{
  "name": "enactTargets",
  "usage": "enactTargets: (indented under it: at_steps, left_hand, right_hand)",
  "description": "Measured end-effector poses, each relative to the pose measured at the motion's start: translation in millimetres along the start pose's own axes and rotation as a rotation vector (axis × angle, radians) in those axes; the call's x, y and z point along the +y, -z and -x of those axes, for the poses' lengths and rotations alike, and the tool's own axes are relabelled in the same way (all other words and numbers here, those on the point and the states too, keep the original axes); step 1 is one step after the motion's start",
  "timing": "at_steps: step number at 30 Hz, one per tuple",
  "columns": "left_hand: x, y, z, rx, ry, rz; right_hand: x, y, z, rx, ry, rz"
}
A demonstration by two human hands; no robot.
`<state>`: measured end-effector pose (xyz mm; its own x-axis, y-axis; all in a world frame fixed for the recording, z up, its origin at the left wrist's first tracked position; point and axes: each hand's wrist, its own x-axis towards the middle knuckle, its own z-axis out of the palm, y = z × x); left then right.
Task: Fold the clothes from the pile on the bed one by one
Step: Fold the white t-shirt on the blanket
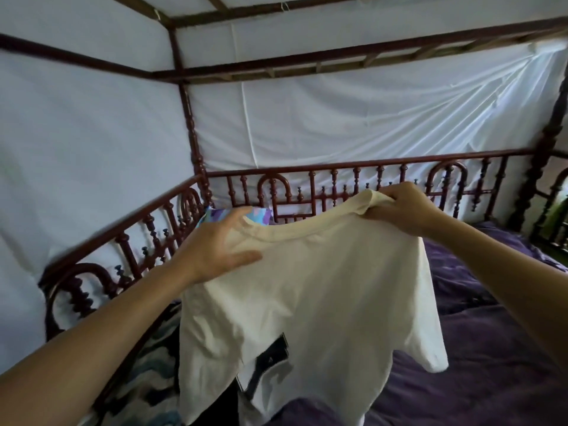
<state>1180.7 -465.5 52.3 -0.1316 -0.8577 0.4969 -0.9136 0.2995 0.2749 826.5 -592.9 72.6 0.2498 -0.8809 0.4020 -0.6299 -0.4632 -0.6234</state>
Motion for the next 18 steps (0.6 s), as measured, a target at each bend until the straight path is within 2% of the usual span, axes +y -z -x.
enactTargets:
  at_steps: [3, 5, 8, 11, 14, 16, 18]
  left_hand:
    - [-20.7, 5.4, 4.5, -0.014, -0.109, -0.117]
    - [-33.9, 8.5, 0.9, 0.043, -0.090, -0.186]
    - [-58.5, 12.1, -9.3, 0.121, 0.076, -0.384]
    - [-90.2, 12.9, -14.5, 0.107, 0.360, -0.447]
    - [-121.7, 18.3, -20.9, 0.246, 0.511, -0.281]
    - [-123.9, 20.5, -31.4, 0.355, 0.464, -0.064]
    - [-113.4, 17.7, -42.8, 0.406, 0.340, 0.062]
  right_hand:
    - [-8.0, -7.4, -2.2, -0.008, -0.009, 0.009]
    - [-16.3, -12.0, -1.6, -0.012, -0.003, 0.021]
    - [-36.7, -19.1, 3.4, -0.008, 0.018, 0.043]
    - [-61.5, -25.4, 12.9, -0.075, 0.063, 0.012]
    - [-71.8, -29.5, 25.5, -0.149, 0.027, -0.145]
    - [-64.8, -36.4, 33.2, -0.161, -0.035, -0.236]
    - [-45.2, -46.3, 40.6, -0.093, -0.113, -0.259]
